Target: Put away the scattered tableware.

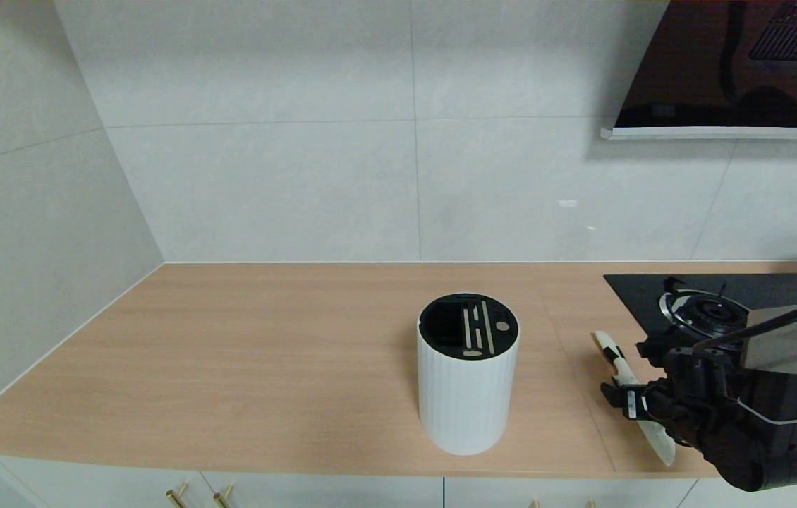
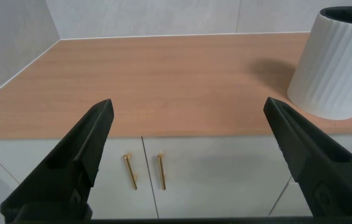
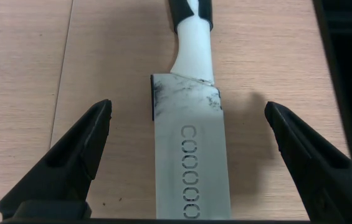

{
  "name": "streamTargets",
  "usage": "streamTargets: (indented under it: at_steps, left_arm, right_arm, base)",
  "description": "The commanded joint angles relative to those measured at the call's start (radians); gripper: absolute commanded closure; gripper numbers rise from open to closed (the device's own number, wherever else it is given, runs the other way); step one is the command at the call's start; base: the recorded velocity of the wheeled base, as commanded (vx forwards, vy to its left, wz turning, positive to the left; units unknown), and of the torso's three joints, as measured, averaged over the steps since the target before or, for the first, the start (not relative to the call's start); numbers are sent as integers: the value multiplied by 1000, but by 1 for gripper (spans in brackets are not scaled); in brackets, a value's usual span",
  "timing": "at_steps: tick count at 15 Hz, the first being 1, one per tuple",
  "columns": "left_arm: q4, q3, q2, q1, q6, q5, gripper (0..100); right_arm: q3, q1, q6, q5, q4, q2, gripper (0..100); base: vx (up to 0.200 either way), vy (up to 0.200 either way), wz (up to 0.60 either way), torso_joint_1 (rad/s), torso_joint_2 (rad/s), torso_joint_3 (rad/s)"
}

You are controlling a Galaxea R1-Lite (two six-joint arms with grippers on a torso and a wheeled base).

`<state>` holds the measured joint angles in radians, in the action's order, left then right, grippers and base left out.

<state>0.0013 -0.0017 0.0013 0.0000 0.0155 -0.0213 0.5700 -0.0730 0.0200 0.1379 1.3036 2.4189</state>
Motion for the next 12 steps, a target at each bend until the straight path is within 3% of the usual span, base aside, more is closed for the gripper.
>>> streamTargets:
  at_steps: [1,3,4,12]
  left_arm:
    - [0,0,0,0,0,0,0]
    - [0,0,0,0,0,0,0]
    - [0,0,0,0,0,0,0]
    - [0,0,0,0,0,0,0]
  right_arm:
    - [5,-1,0,0,0,2,0]
    - [5,-1,-2,0,0,8,0]
    - [5,-1,0,0,0,11,100]
    - [7,-2,-2,0,0,17,100]
  base:
    - [0,0,0,0,0,0]
    - [0,0,0,0,0,0]
    - [0,0,0,0,0,0]
    - [0,0,0,0,0,0]
